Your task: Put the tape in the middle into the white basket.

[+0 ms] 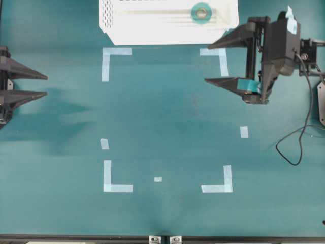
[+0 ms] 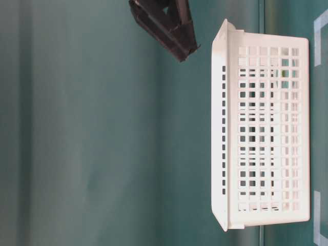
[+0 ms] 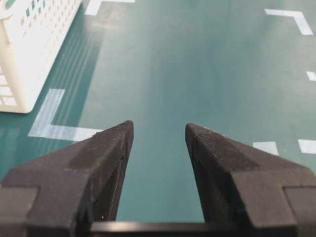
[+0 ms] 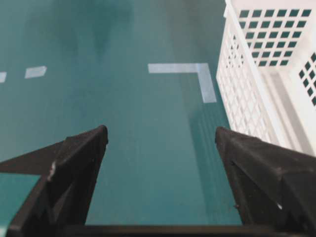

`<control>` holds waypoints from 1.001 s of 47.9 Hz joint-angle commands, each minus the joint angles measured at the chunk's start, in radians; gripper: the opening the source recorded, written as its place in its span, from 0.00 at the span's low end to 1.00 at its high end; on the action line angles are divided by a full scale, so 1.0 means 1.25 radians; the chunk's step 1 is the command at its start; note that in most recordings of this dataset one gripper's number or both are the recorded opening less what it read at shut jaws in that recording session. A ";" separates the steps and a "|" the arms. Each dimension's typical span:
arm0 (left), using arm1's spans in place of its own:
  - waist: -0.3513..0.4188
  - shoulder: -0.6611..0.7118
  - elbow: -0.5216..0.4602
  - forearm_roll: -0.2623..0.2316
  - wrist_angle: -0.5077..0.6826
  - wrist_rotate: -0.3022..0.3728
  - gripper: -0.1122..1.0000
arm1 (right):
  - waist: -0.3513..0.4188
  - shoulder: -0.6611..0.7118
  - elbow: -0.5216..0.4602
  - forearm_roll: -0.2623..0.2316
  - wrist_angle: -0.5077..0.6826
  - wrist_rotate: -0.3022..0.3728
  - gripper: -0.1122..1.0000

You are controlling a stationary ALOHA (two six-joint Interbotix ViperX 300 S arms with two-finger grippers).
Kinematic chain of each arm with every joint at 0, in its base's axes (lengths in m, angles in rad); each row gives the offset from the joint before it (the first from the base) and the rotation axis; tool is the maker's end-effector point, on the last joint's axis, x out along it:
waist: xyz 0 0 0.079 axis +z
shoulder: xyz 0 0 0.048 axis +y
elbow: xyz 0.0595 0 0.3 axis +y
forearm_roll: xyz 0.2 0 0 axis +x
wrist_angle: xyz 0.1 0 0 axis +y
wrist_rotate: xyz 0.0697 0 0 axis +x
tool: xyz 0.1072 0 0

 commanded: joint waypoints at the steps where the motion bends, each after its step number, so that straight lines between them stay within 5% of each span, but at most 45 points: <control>1: 0.005 0.006 -0.010 0.000 -0.009 0.001 0.15 | 0.009 -0.015 0.001 -0.005 -0.009 -0.002 0.94; 18: 0.005 0.006 -0.010 0.000 -0.009 0.001 0.15 | 0.012 -0.104 0.059 -0.012 0.005 -0.004 0.94; 48: 0.010 0.006 -0.010 0.000 -0.009 0.001 0.15 | 0.070 -0.460 0.223 -0.012 0.099 0.001 0.94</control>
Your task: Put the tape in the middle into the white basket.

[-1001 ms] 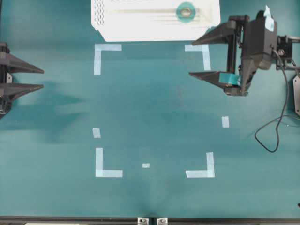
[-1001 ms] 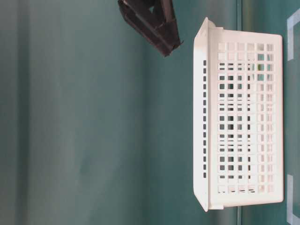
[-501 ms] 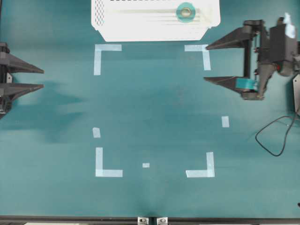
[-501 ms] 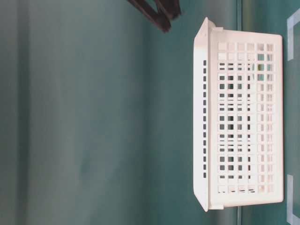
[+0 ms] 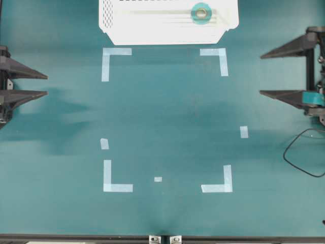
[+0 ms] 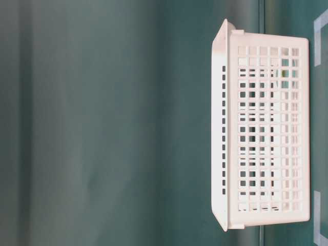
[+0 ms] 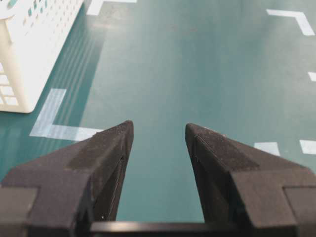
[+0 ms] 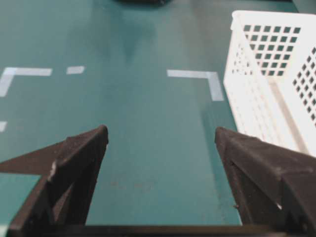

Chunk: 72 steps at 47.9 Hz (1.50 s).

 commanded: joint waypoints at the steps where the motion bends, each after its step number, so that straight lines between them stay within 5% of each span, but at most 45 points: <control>1: 0.006 0.007 -0.011 0.000 -0.009 0.001 0.15 | 0.011 -0.034 0.012 -0.001 -0.001 0.001 0.94; 15: 0.015 0.007 -0.011 0.000 -0.007 0.000 0.15 | 0.054 -0.097 0.070 -0.001 -0.011 0.001 0.94; 52: 0.017 0.007 -0.011 0.000 -0.007 0.000 0.15 | 0.049 -0.164 0.190 0.000 -0.045 0.002 0.94; 72: 0.017 0.007 -0.011 0.000 -0.009 0.009 0.15 | 0.043 -0.167 0.214 0.000 0.056 0.009 0.94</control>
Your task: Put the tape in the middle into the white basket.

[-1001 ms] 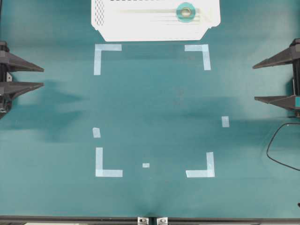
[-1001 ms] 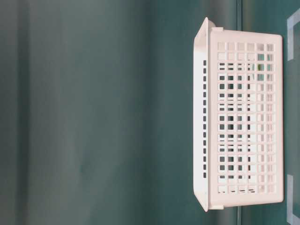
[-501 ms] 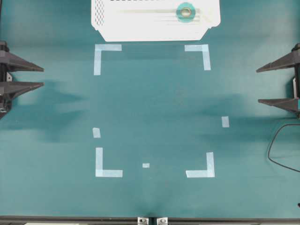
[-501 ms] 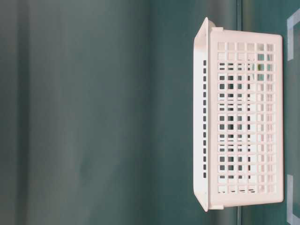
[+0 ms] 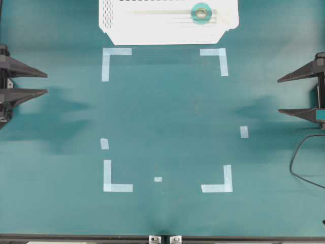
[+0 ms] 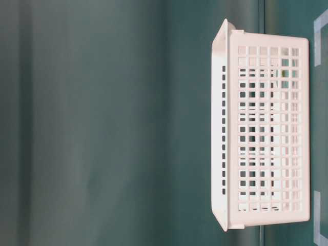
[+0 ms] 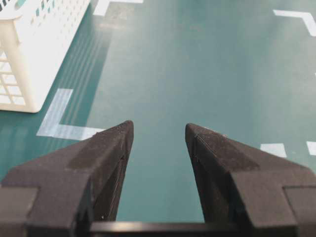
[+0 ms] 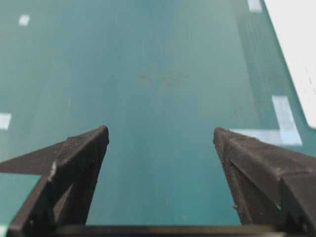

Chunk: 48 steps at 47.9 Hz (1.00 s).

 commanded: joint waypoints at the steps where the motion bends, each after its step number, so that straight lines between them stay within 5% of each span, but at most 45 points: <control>1: 0.004 0.006 -0.010 0.000 -0.007 0.001 0.15 | -0.002 0.006 -0.011 -0.001 0.007 0.005 0.94; 48: 0.004 0.006 -0.012 0.000 -0.004 -0.005 0.15 | -0.002 -0.031 0.020 -0.001 -0.013 0.011 0.95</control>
